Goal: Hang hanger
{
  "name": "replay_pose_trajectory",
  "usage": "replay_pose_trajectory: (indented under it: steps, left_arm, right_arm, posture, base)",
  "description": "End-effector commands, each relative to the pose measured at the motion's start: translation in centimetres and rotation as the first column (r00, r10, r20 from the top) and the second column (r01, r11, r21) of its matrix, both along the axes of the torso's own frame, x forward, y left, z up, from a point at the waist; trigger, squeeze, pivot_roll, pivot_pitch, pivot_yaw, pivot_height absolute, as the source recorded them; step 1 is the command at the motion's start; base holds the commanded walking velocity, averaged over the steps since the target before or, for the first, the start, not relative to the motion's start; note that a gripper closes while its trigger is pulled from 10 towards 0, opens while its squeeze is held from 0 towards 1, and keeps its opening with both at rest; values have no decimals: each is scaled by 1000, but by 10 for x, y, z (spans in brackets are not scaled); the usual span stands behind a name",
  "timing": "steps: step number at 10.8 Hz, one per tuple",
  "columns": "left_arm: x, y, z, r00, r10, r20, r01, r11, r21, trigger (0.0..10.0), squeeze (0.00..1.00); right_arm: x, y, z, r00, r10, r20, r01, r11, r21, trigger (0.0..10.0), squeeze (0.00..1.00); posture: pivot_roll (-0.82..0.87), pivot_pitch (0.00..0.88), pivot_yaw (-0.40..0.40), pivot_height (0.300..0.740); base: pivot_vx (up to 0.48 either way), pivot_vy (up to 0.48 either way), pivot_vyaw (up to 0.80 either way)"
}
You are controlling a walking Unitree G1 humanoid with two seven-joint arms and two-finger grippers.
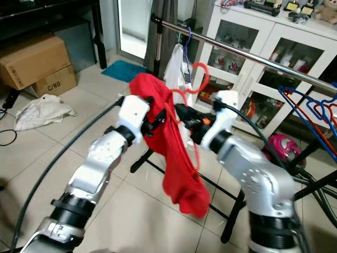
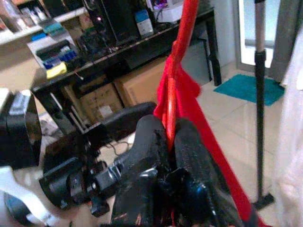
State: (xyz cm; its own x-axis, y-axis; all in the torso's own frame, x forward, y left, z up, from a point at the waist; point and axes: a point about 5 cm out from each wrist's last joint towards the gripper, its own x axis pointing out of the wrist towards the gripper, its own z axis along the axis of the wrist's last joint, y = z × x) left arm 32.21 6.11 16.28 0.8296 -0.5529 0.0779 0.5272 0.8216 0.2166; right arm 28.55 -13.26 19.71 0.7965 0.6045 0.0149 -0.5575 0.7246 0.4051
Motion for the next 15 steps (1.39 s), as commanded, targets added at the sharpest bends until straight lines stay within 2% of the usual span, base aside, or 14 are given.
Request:
replay_pose_trajectory:
  steps: [1,3,5,6,7,8,10,11,12,14,15]
  left_arm:
    - [-2,2,1,1000,-19,-5,19,1000,-21,10000,1000]
    - [-5,15,-15,992,-78,-97,79,997,10,10000,1000]
    - [-10,12,1,982,-188,-35,185,980,-72,10000,1000]
    - [-10,5,14,973,-231,23,232,970,-68,10000,1000]
    - [-8,2,21,972,-233,44,236,969,-79,10000,1000]
    - [0,-5,28,978,-203,56,207,975,-84,10000,1000]
    - [13,-8,30,990,-127,55,131,990,-57,10000,1000]
    - [17,-7,26,994,-102,32,102,995,-7,10000,1000]
    - [16,-7,17,995,-98,-4,98,994,54,10000,0]
    - [16,-7,15,995,-97,1,97,994,47,10000,0]
    - [18,-10,16,994,-105,13,104,994,37,9647,0]
  right_arm:
    - [4,-4,5,999,-32,20,32,999,13,0,0]
    - [14,-9,2,995,-105,-2,105,994,33,0,0]
    - [19,-11,-9,987,-163,-7,161,980,-119,0,0]
    - [20,-15,-16,980,-197,0,194,964,-180,0,0]
    - [19,-14,-17,982,-191,2,188,966,-177,0,0]
    - [15,-11,-13,987,-160,3,159,979,-129,0,0]
    - [10,-10,-10,993,-117,1,117,992,-52,0,0]
    - [5,-11,-7,996,-88,9,88,996,-28,0,0]
    - [4,-16,-6,996,-86,13,86,996,-15,0,0]
    - [4,-24,-1,995,-95,21,94,995,16,0,0]
    - [5,-25,3,997,-79,21,78,996,47,0,0]
  posture:
    - [-42,0,-107,740]
    - [-28,0,-114,740]
    - [-23,0,-99,740]
    - [-24,0,-87,740]
    - [-26,0,-79,740]
    - [-30,0,-75,740]
    - [-37,0,-68,740]
    - [-41,0,-64,740]
    - [-42,0,-64,740]
    - [-40,0,-71,740]
    - [-39,0,-78,740]
  base:
    - [0,0,0]
    - [0,0,0]
    - [0,0,0]
    - [0,0,0]
    - [0,0,0]
    - [0,0,0]
    - [0,0,0]
    - [0,0,0]
    - [0,0,0]
    - [0,0,0]
    - [0,0,0]
